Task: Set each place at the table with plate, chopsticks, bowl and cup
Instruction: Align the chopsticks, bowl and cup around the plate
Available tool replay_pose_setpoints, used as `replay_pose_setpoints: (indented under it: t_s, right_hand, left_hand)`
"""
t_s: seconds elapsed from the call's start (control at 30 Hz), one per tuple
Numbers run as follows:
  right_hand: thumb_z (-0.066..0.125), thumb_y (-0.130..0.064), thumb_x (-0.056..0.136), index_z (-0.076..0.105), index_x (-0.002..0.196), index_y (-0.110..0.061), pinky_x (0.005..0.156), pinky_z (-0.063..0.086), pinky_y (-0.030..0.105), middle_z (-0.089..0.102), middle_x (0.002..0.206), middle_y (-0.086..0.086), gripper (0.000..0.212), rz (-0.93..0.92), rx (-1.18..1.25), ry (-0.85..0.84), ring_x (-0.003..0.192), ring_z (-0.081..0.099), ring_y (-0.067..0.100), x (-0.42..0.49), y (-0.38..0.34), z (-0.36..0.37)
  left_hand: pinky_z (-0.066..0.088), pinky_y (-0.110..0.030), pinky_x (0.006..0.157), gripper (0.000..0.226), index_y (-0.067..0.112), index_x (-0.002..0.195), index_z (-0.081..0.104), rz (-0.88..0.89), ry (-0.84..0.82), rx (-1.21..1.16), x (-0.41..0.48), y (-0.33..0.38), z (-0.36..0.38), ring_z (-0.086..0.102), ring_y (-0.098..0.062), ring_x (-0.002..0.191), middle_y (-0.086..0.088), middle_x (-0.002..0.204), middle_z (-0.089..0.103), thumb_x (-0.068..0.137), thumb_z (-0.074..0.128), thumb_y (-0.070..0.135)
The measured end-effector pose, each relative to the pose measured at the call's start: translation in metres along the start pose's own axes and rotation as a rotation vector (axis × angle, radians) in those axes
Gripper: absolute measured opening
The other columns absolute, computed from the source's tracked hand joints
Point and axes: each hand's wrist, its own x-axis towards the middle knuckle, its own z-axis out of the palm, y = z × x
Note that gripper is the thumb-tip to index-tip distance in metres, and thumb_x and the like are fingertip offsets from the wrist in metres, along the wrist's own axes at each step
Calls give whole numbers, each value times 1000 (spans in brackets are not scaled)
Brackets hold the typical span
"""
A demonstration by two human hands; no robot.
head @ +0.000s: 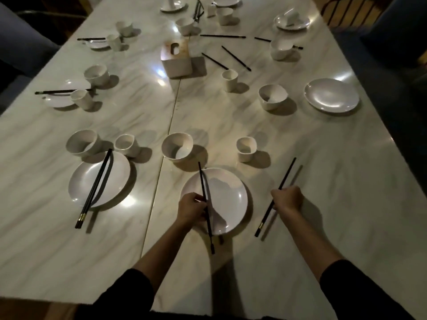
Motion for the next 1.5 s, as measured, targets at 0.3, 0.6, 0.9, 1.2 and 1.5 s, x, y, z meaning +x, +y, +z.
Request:
replay_pose_setpoints:
  t_s: [0.3,0.6,0.9,1.2,1.5]
  right_hand:
    - [58,-3,86,64,91,-5,56,56,31,67,85,16,8,-186,-17,-559,67,67,24,-82,-1,53]
    - [59,1,87,64,83,-11,73,60,36,68,97,15,14,-138,-50,-628,84,70,26,-87,-19,82]
    - [62,2,86,67,97,-3,76,60,34,69,100,16,14,-137,-16,-527,91,69,27,-88,-16,87]
    - [62,0,87,67,103,0,76,60,35,69,98,18,17,-161,-46,-495,87,70,29,-92,-18,88]
    - [63,-1,87,68,103,0,73,60,31,70,97,16,17,-190,-76,-480,85,70,28,-93,-18,87]
  left_hand:
    - [59,-28,66,20,-1,106,64,-20,-115,-121,1,-9,-11,69,-25,78,-16,90,69,87,57,-2]
    - [57,-22,65,19,-7,103,65,55,-238,-29,18,-6,-14,66,-19,74,-15,87,66,85,59,-3]
    - [57,-23,55,10,-3,94,64,46,-315,-111,25,-12,-17,70,-16,63,-13,79,67,85,60,-4]
    - [58,-24,55,20,-1,102,66,62,-307,-145,22,-15,-18,71,-18,61,-15,78,70,82,65,-1]
    - [61,-35,71,22,2,103,69,103,-265,-97,19,-20,-15,71,-23,71,-15,82,71,82,66,1]
